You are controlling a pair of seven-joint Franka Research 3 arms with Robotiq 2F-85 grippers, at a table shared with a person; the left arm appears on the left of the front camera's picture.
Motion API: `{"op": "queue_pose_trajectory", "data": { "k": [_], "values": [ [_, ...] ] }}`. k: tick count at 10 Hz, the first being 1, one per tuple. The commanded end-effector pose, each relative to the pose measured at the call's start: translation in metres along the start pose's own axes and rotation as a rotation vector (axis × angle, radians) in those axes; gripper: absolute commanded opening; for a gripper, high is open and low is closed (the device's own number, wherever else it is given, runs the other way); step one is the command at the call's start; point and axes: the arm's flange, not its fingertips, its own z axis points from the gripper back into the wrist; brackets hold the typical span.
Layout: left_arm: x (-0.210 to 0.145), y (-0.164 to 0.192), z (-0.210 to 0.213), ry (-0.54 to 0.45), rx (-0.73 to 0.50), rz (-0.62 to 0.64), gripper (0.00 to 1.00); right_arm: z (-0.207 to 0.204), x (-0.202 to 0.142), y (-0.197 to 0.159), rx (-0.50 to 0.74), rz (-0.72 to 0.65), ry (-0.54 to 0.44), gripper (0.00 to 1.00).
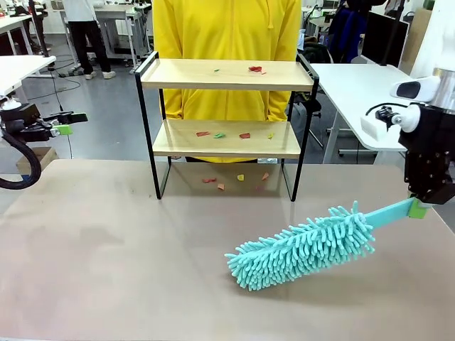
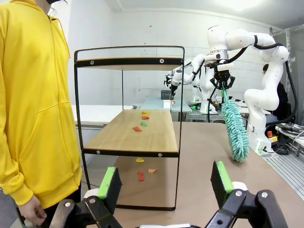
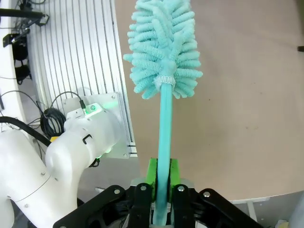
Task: Clean the shelf.
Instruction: Clean the specific section of the Shelf indicated by the human with the Duster.
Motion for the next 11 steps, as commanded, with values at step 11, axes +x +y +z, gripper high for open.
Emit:
{"op": "queue_pose_trajectory", "data": {
  "k": [11],
  "values": [
    [0.0033, -0.001, -0.0009, 0.001, 0.001, -0.014, 1.0, 0.0064, -0.002, 0.0016, 0.0, 0.002, 0.003, 0.13]
  ]
}}
